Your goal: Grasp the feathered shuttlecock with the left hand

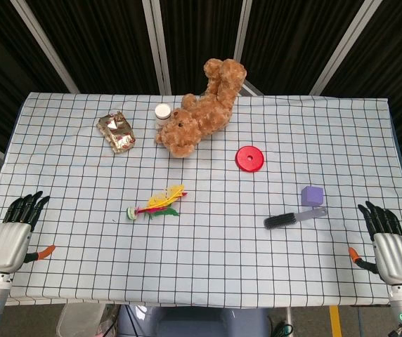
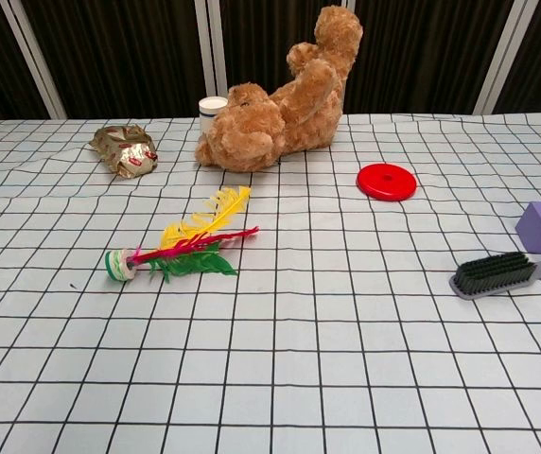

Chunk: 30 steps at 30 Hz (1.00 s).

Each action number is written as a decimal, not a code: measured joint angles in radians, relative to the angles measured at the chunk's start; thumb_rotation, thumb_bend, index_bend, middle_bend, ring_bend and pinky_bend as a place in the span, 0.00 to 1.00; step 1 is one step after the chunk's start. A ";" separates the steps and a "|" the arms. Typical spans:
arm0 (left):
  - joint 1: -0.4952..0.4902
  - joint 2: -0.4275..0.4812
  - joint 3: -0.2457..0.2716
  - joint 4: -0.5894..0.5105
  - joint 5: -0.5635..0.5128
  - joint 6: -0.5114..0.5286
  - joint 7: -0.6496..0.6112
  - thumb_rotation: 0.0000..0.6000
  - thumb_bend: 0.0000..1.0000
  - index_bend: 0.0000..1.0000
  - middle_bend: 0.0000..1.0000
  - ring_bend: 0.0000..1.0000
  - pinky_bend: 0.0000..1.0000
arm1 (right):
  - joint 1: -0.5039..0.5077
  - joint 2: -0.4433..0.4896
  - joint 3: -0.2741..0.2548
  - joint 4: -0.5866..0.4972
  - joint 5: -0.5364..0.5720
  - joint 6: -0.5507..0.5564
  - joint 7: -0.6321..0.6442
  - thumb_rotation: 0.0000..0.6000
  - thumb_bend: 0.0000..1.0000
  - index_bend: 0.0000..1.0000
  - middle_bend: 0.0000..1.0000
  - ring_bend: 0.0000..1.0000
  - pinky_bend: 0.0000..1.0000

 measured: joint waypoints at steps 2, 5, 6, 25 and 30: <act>0.000 -0.002 0.001 0.000 0.001 -0.001 0.002 1.00 0.07 0.00 0.00 0.00 0.00 | -0.003 0.001 -0.001 0.000 -0.007 0.009 0.003 1.00 0.34 0.00 0.00 0.00 0.00; -0.004 -0.005 -0.001 0.003 0.000 -0.005 0.008 1.00 0.07 0.00 0.00 0.00 0.00 | -0.004 0.001 -0.001 0.009 -0.014 0.012 0.005 1.00 0.34 0.00 0.00 0.00 0.00; -0.004 -0.006 -0.002 0.003 -0.001 -0.006 0.009 1.00 0.07 0.00 0.00 0.00 0.00 | -0.003 0.000 -0.001 0.012 -0.014 0.010 0.005 1.00 0.34 0.00 0.00 0.00 0.00; -0.044 -0.015 -0.042 -0.051 -0.069 -0.062 0.048 1.00 0.16 0.10 0.00 0.00 0.00 | 0.003 -0.006 -0.010 0.007 -0.032 -0.006 0.011 1.00 0.34 0.00 0.00 0.00 0.00; -0.102 -0.030 -0.094 -0.100 -0.133 -0.113 0.127 1.00 0.23 0.29 0.00 0.00 0.00 | 0.006 -0.007 -0.010 0.003 -0.037 -0.008 0.015 1.00 0.34 0.00 0.00 0.00 0.00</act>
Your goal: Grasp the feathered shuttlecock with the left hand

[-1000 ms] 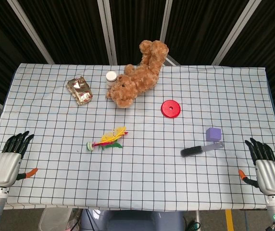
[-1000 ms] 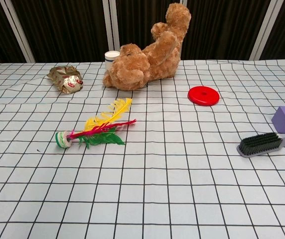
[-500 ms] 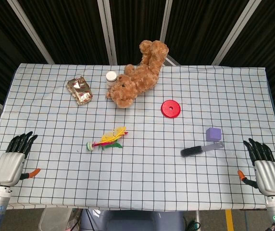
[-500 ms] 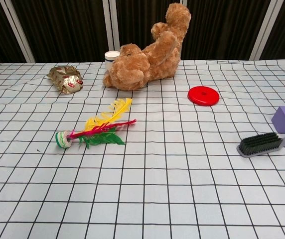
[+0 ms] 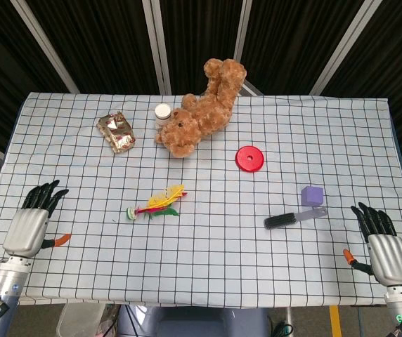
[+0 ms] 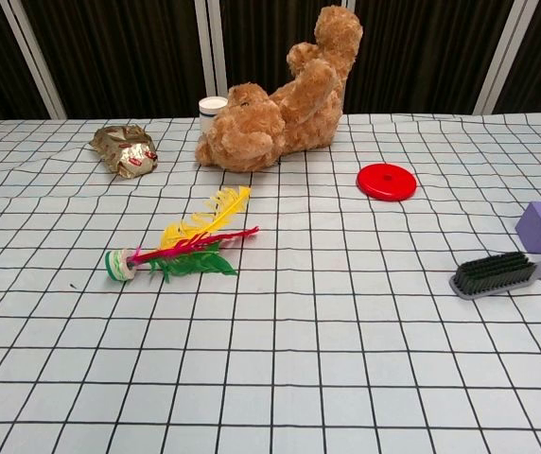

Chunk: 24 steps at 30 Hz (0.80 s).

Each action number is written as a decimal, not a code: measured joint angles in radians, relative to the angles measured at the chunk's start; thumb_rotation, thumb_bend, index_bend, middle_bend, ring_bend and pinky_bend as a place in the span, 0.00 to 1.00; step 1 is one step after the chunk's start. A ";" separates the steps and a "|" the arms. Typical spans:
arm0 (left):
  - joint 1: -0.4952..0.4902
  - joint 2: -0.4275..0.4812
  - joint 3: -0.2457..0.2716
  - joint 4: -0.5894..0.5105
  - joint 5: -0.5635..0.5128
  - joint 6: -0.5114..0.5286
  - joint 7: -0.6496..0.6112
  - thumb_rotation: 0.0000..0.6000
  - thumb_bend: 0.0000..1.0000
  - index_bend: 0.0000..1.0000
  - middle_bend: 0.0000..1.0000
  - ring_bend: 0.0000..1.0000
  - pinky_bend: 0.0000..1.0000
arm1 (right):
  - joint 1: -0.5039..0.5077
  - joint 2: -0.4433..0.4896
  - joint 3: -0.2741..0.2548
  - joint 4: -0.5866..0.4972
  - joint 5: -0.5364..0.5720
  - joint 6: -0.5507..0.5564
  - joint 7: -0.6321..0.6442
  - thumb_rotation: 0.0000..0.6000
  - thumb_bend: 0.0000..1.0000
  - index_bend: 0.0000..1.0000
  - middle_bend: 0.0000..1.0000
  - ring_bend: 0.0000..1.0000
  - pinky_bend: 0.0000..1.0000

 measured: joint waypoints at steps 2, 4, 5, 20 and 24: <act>-0.033 -0.025 -0.028 -0.015 -0.035 -0.020 0.050 1.00 0.25 0.34 0.00 0.00 0.00 | 0.001 -0.001 -0.001 0.000 -0.002 -0.003 0.001 1.00 0.34 0.00 0.00 0.00 0.00; -0.065 -0.057 -0.053 -0.023 -0.070 -0.035 0.101 1.00 0.28 0.37 0.00 0.00 0.00 | 0.003 -0.002 -0.001 0.001 -0.004 -0.004 0.001 1.00 0.34 0.00 0.00 0.00 0.00; -0.087 -0.083 -0.068 -0.026 -0.096 -0.044 0.137 1.00 0.28 0.38 0.00 0.00 0.00 | 0.003 -0.002 -0.001 0.001 -0.005 -0.004 0.003 1.00 0.34 0.00 0.00 0.00 0.00; -0.319 -0.485 -0.152 0.101 -0.358 -0.076 0.480 1.00 0.34 0.45 0.00 0.00 0.00 | -0.002 0.008 0.001 0.007 -0.010 0.006 0.048 1.00 0.34 0.00 0.00 0.00 0.00; -0.362 -0.578 -0.160 0.183 -0.382 -0.062 0.517 1.00 0.36 0.47 0.00 0.00 0.00 | -0.004 0.010 0.001 0.008 -0.013 0.012 0.052 1.00 0.34 0.00 0.00 0.00 0.00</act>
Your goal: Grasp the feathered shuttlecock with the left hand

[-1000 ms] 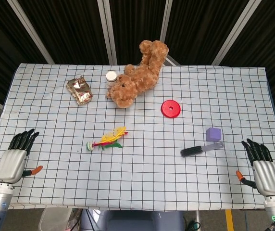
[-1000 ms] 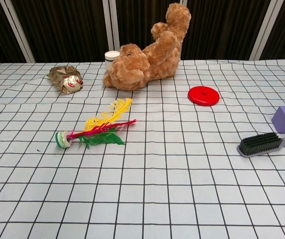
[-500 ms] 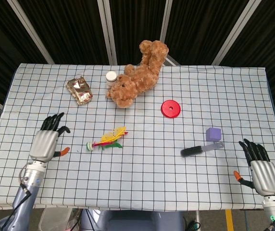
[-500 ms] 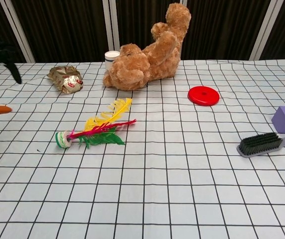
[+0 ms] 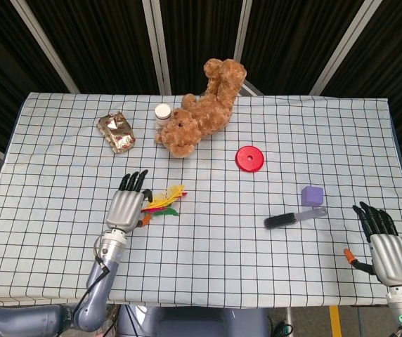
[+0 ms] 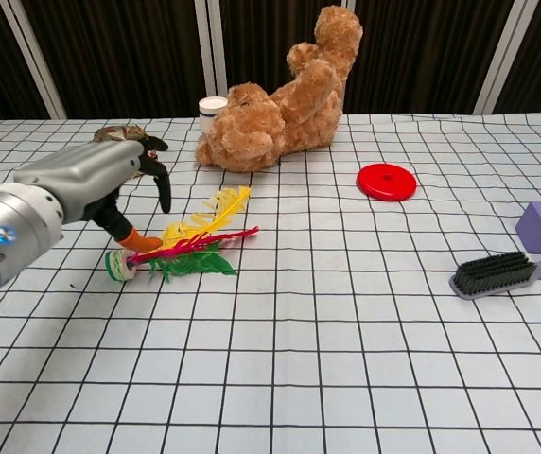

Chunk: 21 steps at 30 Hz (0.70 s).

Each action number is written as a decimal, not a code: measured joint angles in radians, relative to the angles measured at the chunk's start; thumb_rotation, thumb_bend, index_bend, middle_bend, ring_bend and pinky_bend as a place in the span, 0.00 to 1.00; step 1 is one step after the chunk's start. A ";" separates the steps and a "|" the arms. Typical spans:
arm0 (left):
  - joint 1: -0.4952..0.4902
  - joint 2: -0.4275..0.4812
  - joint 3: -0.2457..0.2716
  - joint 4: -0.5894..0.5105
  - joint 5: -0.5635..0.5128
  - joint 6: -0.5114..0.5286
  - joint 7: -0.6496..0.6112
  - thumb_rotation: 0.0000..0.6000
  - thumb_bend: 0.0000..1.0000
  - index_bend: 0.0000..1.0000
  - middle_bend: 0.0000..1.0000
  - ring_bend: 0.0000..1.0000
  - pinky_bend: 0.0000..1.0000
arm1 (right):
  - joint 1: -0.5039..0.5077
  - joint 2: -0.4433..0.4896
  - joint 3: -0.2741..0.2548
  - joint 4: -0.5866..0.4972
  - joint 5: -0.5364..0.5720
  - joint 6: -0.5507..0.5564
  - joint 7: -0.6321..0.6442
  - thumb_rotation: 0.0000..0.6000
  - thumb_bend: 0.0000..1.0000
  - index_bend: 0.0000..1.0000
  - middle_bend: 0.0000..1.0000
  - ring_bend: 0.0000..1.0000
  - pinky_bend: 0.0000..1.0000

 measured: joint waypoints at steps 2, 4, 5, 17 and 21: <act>-0.019 -0.037 -0.003 0.043 -0.006 0.009 0.016 1.00 0.36 0.47 0.00 0.00 0.00 | -0.002 0.001 0.001 0.001 -0.001 0.004 0.006 1.00 0.34 0.00 0.00 0.00 0.00; -0.033 -0.064 -0.004 0.076 -0.008 0.015 0.022 1.00 0.36 0.48 0.00 0.00 0.00 | -0.003 0.003 0.001 0.001 -0.002 0.006 0.011 1.00 0.34 0.00 0.00 0.00 0.00; -0.040 -0.078 -0.005 0.093 -0.009 0.019 0.023 1.00 0.36 0.48 0.00 0.00 0.00 | -0.004 0.003 0.001 0.001 -0.002 0.006 0.013 1.00 0.34 0.00 0.00 0.00 0.00; -0.082 -0.150 -0.009 0.186 -0.010 0.015 0.009 1.00 0.37 0.49 0.00 0.00 0.00 | -0.003 0.005 -0.001 -0.004 -0.013 0.009 0.026 1.00 0.34 0.00 0.00 0.00 0.00; -0.089 -0.161 -0.011 0.204 -0.016 0.013 0.007 1.00 0.40 0.50 0.00 0.00 0.00 | -0.003 0.005 -0.001 -0.005 -0.013 0.008 0.027 1.00 0.34 0.00 0.00 0.00 0.00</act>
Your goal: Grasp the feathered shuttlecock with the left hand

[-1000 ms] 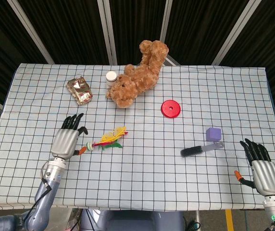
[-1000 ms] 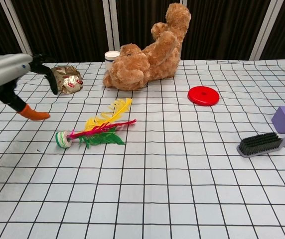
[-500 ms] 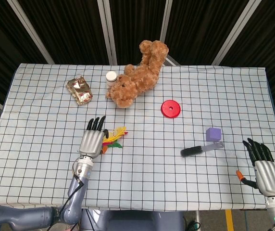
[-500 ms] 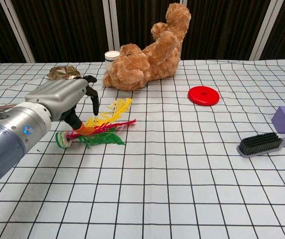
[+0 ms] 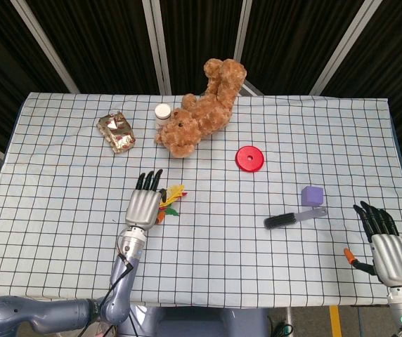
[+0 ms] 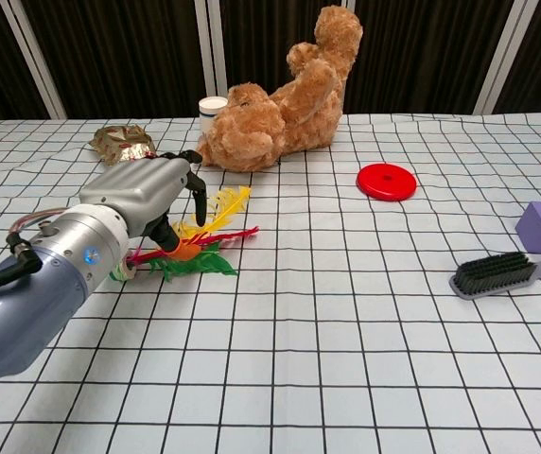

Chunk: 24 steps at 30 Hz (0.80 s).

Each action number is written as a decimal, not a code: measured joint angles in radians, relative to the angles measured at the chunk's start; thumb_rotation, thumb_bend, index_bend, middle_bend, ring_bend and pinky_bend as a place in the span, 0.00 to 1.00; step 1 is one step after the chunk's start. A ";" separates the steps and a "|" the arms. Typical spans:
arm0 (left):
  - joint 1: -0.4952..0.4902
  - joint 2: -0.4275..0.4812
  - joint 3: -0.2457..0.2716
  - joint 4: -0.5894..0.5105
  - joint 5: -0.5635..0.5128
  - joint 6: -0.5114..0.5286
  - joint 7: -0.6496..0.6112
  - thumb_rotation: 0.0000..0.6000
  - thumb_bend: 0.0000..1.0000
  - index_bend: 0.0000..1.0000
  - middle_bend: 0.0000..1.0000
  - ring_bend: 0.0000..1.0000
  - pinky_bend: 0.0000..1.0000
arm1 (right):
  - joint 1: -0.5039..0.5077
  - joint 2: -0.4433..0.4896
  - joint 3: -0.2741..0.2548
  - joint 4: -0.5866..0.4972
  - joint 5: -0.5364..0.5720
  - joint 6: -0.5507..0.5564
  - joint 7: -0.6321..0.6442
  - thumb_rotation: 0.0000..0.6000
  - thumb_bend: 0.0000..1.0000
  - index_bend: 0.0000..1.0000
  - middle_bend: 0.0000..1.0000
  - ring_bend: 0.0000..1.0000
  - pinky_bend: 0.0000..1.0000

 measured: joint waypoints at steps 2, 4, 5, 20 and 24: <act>-0.002 -0.005 -0.001 0.008 -0.004 -0.003 -0.005 1.00 0.42 0.51 0.00 0.00 0.00 | 0.001 0.000 0.000 0.000 -0.001 -0.001 0.000 1.00 0.34 0.00 0.00 0.00 0.00; -0.004 -0.010 -0.002 0.013 -0.007 -0.005 -0.011 1.00 0.44 0.51 0.00 0.00 0.00 | 0.001 -0.001 0.001 0.000 -0.002 0.000 0.000 1.00 0.34 0.00 0.00 0.00 0.00; -0.004 -0.013 -0.002 0.017 -0.008 -0.006 -0.013 1.00 0.45 0.52 0.00 0.00 0.00 | 0.001 -0.001 0.001 0.000 -0.002 0.001 0.001 1.00 0.34 0.00 0.00 0.00 0.00; 0.000 -0.019 0.016 0.019 -0.001 -0.001 -0.036 1.00 0.59 0.58 0.00 0.00 0.00 | 0.002 -0.003 0.002 -0.001 -0.001 0.000 0.002 1.00 0.34 0.00 0.00 0.00 0.00; 0.002 -0.014 0.015 0.017 -0.002 0.001 -0.037 1.00 0.61 0.59 0.00 0.00 0.00 | 0.001 -0.002 0.003 -0.001 0.001 0.001 0.005 1.00 0.34 0.00 0.00 0.00 0.00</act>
